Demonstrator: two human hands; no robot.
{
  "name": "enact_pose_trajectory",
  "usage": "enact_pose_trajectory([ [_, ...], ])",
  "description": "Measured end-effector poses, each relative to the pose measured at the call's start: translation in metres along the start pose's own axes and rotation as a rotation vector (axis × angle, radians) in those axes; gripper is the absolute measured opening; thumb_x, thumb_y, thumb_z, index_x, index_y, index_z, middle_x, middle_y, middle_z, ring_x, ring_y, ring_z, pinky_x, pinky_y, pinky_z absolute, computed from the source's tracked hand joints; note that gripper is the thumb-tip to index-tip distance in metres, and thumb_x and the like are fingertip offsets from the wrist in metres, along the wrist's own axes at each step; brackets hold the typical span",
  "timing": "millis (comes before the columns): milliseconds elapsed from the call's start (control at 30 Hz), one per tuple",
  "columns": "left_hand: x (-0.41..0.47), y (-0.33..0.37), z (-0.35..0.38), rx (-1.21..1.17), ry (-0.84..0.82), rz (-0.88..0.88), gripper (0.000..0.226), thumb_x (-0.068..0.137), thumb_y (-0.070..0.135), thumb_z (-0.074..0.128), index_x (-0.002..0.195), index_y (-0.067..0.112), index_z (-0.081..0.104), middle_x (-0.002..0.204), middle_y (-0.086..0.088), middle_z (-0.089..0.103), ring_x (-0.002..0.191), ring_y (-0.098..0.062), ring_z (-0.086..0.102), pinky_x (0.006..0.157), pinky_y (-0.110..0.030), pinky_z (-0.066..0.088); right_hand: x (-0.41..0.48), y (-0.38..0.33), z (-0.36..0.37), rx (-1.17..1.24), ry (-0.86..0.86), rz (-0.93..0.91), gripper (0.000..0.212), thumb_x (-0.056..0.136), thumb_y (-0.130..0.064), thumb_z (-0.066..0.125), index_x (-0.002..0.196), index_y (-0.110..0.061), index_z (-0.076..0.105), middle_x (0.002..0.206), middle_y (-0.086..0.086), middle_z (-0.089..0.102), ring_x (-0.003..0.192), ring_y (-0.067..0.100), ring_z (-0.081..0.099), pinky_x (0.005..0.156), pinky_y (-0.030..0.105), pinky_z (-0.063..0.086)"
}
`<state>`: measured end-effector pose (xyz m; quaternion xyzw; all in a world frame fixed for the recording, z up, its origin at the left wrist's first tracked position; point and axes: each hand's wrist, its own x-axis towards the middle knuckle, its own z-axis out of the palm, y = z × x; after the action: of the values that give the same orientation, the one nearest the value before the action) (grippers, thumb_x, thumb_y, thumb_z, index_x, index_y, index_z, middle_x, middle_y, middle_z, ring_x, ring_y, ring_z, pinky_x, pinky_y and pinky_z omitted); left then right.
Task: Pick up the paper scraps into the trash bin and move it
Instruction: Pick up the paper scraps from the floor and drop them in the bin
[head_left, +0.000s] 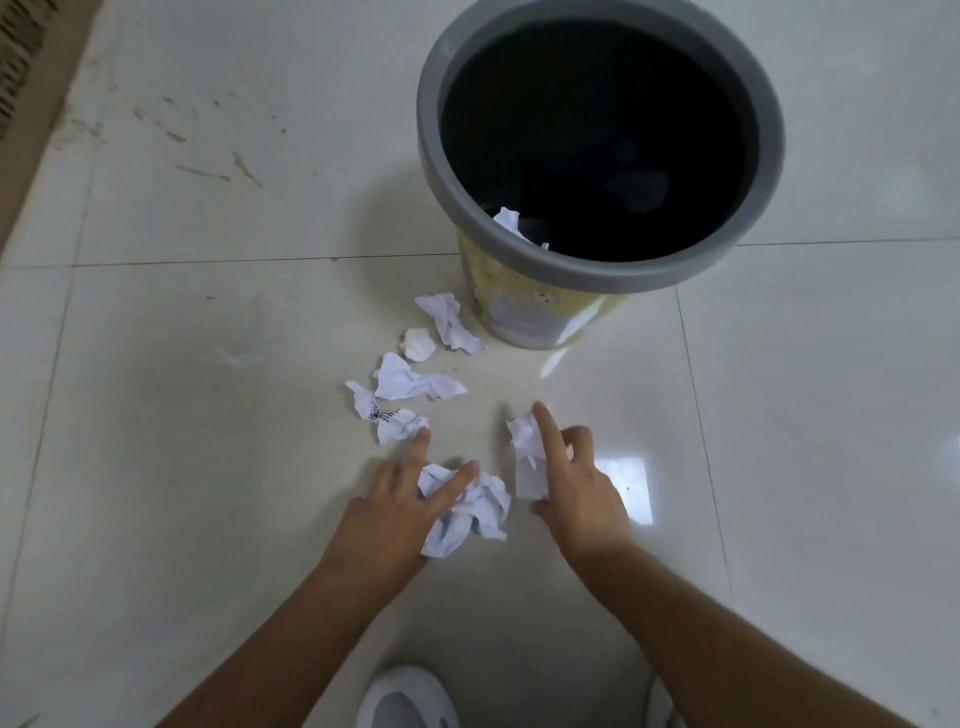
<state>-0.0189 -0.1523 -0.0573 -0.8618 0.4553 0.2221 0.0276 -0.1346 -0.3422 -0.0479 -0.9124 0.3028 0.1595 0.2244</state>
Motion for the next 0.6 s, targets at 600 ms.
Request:
enact_pose_trajectory([
  [600, 0.020, 0.010, -0.021, -1.027, -0.042, -0.231, 0.043, 0.073, 0.022, 0.066, 0.115, 0.024, 0.058, 0.109, -0.012, 0.057, 0.084, -0.029, 0.068, 0.051, -0.038, 0.062, 0.018, -0.048, -0.021, 0.446, -0.192, 0.070, 0.031, 0.078, -0.020, 0.070, 0.106, -0.011, 0.058, 0.099, 0.010, 0.065, 0.091, 0.028, 0.063, 0.075, 0.029, 0.047],
])
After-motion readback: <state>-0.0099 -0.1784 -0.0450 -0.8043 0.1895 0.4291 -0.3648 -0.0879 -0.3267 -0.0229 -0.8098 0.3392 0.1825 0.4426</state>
